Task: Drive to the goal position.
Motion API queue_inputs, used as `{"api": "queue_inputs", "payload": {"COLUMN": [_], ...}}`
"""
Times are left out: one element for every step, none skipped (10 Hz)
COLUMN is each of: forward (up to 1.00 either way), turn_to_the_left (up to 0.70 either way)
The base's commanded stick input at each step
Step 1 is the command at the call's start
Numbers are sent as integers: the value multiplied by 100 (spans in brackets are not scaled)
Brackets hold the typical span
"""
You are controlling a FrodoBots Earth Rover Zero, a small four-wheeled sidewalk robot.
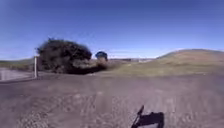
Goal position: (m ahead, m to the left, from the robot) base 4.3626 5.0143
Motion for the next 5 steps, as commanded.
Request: {"api": "queue_inputs", "payload": {"forward": [70, 70, 70, 70, 70], "turn_to_the_left": [35, 35, 35, 35, 35]}}
